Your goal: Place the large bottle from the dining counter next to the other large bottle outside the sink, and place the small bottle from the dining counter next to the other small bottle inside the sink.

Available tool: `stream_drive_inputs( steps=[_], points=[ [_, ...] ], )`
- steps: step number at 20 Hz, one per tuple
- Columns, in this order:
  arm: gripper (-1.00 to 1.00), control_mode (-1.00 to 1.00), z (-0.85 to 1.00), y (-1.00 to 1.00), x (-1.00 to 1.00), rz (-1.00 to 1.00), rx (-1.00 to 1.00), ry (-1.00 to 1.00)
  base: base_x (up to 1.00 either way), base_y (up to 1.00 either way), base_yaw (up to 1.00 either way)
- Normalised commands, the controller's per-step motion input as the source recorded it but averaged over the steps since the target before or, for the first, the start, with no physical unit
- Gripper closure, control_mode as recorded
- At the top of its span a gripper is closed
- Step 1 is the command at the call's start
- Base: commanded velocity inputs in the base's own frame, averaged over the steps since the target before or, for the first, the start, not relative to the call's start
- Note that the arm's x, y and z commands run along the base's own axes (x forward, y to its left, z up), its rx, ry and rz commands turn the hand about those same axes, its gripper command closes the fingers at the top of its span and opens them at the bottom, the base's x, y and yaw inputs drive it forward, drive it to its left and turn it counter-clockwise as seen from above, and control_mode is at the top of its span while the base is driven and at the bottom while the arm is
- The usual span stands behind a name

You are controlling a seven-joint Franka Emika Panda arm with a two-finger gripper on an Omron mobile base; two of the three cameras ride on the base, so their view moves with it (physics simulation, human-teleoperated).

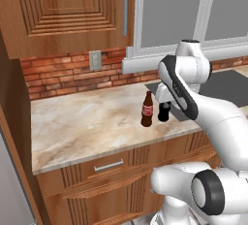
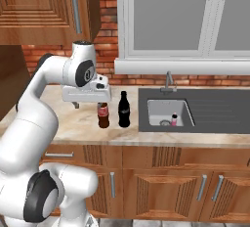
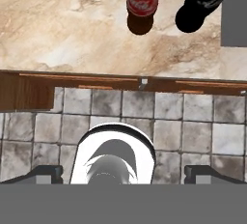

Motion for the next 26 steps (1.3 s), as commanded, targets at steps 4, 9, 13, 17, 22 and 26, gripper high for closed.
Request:
stream_drive_inputs(
  steps=[4,9,13,17,22,26],
  points=[
    [-1.0,-1.0,0.0,0.0,0.0,0.0,0.0,0.0,0.0,0.0,0.0],
    [-1.0,1.0,0.0,0.0,0.0,0.0,0.0,0.0,-0.16,0.02,0.0],
    [-1.0,1.0,0.0,0.0,0.0,0.0,0.0,0.0,-0.73,0.0,0.0],
    [-1.0,1.0,0.0,0.0,0.0,0.0,0.0,0.0,-0.64,0.0,0.01],
    [-1.0,1.0,0.0,0.0,0.0,0.0,0.0,0.0,-0.55,0.0,0.27],
    [-1.0,1.0,0.0,0.0,0.0,0.0,0.0,0.0,-0.63,0.01,0.52]
  ],
)
